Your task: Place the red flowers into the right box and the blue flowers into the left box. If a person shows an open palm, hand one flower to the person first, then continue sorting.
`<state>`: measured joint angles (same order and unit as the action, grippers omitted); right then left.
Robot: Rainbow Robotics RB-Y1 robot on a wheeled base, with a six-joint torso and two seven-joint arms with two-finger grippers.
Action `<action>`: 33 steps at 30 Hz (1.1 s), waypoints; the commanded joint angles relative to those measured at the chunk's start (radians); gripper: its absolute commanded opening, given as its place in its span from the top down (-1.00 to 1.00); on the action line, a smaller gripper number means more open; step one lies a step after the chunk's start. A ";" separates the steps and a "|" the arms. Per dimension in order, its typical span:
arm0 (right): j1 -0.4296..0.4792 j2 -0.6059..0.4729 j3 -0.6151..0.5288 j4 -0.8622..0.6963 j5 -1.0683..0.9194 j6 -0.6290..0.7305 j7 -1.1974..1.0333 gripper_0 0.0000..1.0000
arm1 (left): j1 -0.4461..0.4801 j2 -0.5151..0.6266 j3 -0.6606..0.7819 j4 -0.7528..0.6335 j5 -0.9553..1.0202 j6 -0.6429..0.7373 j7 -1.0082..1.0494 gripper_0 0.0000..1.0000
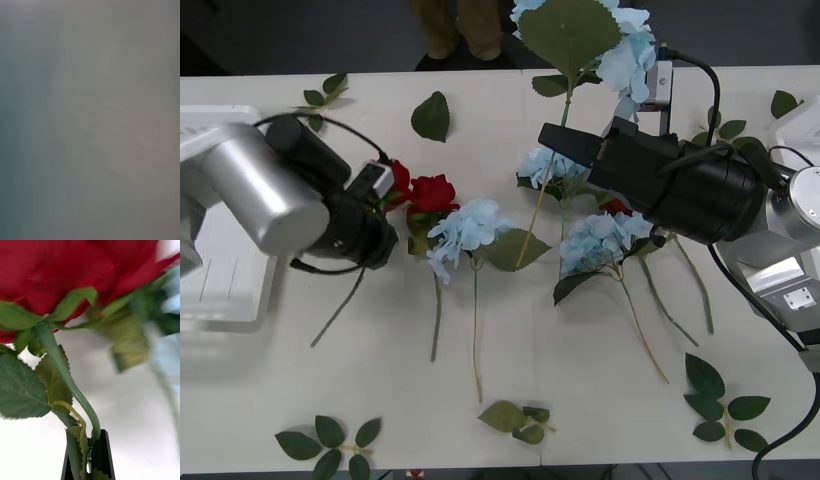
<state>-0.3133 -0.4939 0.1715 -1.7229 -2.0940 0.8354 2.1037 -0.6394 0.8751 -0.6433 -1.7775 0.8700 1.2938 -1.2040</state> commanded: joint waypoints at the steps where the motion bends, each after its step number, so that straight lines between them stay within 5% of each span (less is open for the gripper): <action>1: -0.029 0.020 -0.001 -0.041 -0.015 -0.010 0.032 1.00 | 0.075 -0.081 0.369 -0.026 0.159 0.153 -0.348 1.00; 6: -0.027 0.020 -0.001 -0.041 -0.014 -0.013 0.038 1.00 | 0.083 -0.166 0.571 -0.028 0.287 0.249 -0.634 1.00; 12: 0.037 -0.043 -0.043 -0.024 0.094 -0.062 0.025 1.00 | 0.083 -0.191 0.617 -0.026 0.580 0.087 -0.824 1.00; 21: 0.059 -0.187 -0.310 0.266 0.582 0.241 0.033 1.00 | 0.083 -0.226 0.448 -0.005 1.064 -0.341 -1.253 1.00; 29: 0.060 -0.161 -0.474 0.307 1.158 0.378 0.025 1.00 | 0.072 -0.291 0.266 -0.003 1.127 -0.557 -1.497 1.00; 33: 0.059 -0.124 -0.488 0.307 1.212 0.372 0.012 1.00 | 0.058 -0.326 0.178 -0.003 1.130 -0.663 -1.501 1.00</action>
<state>-0.2559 -0.6438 -0.2902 -1.4028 -0.8979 1.2139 2.1066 -0.5539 0.5947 -0.3981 -1.7745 1.9843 0.6996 -2.5984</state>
